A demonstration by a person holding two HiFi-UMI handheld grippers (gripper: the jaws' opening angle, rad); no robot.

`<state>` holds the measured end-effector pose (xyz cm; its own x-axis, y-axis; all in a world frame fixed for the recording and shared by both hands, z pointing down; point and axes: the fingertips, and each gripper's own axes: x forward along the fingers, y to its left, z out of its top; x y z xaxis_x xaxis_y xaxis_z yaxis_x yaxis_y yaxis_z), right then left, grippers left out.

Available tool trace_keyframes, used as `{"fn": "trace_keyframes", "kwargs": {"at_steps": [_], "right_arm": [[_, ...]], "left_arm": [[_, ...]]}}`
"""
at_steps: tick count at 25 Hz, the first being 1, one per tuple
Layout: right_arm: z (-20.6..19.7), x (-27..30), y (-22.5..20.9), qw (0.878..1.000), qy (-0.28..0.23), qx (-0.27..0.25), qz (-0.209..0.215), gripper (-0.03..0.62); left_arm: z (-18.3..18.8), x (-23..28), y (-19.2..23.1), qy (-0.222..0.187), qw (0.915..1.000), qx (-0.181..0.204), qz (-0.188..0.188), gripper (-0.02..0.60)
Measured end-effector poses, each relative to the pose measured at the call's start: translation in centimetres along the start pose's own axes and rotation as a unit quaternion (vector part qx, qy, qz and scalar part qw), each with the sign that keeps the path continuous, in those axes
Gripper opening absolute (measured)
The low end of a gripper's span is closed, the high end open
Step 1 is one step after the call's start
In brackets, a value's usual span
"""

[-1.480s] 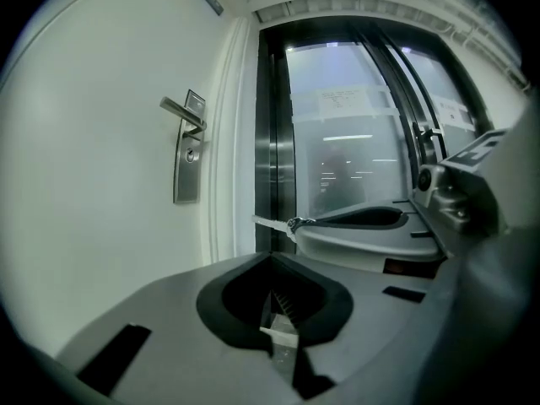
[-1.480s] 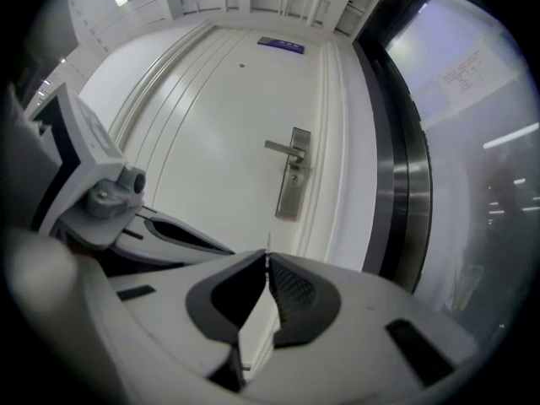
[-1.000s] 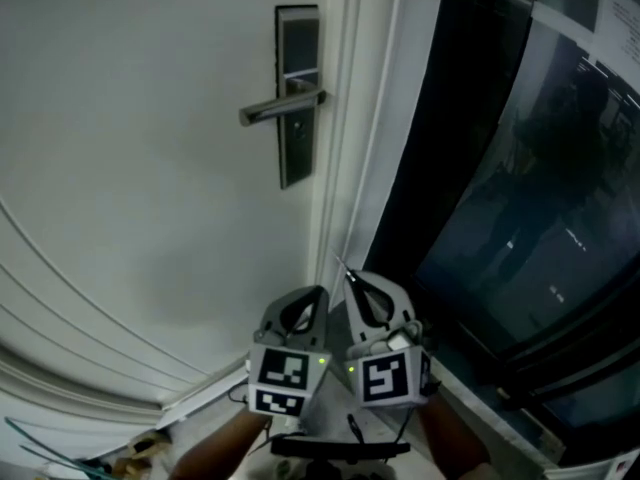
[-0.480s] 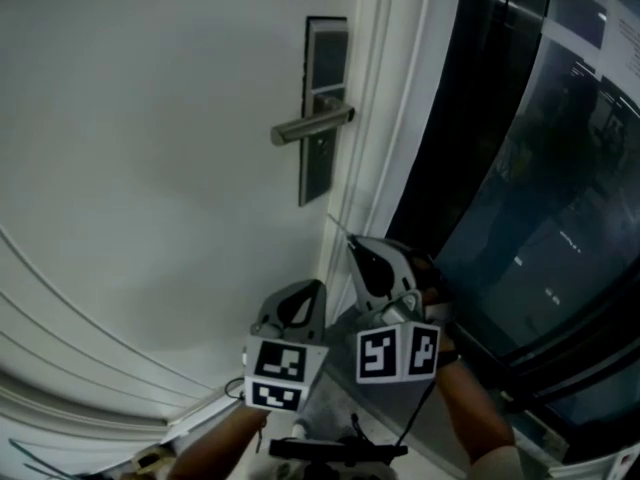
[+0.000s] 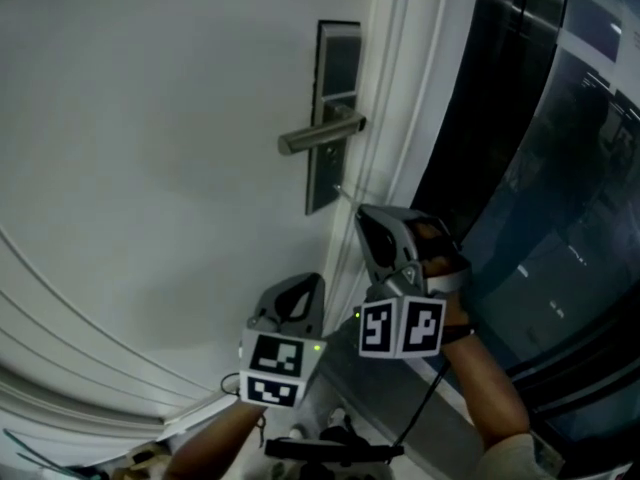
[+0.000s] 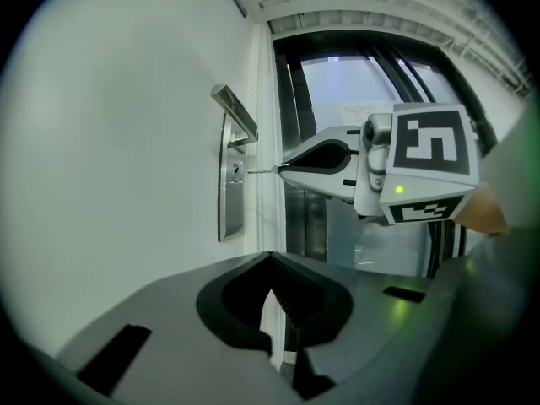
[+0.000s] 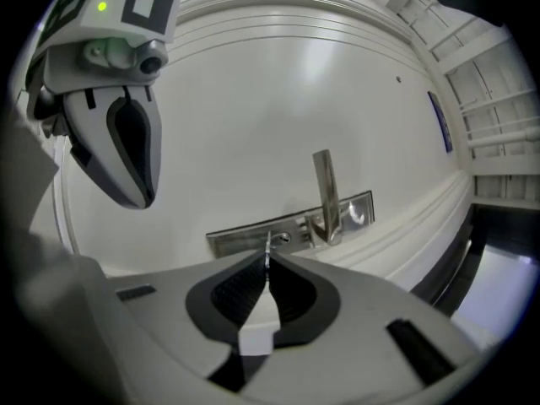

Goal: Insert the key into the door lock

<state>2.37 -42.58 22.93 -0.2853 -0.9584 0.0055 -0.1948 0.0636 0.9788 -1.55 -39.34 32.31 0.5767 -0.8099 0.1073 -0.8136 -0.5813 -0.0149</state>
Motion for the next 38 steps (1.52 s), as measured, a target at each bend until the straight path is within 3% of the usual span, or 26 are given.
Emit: {"fn": "trace_keyframes", "kwargs": {"at_steps": [15, 27, 31, 38], "right_arm": [[-1.6, 3.7, -2.5, 0.986, -0.023, -0.154, -0.051, 0.021], [-2.3, 5.2, -1.8, 0.976, -0.036, -0.207, -0.052, 0.021], [-1.7, 5.2, -2.3, 0.971, -0.047, -0.224, -0.074, 0.021], [-2.2, 5.7, -2.2, 0.962, -0.031, -0.261, -0.076, 0.021]], "left_arm": [[1.0, 3.1, 0.9, -0.005, 0.999, -0.003, 0.044, 0.003], [0.9, 4.0, 1.2, -0.005, 0.9982, -0.01, 0.059, 0.003], [0.7, 4.1, 1.5, -0.002, 0.998, -0.012, 0.062, 0.003], [0.5, 4.0, 1.6, -0.001, 0.9979, -0.015, 0.063, 0.003]]}}
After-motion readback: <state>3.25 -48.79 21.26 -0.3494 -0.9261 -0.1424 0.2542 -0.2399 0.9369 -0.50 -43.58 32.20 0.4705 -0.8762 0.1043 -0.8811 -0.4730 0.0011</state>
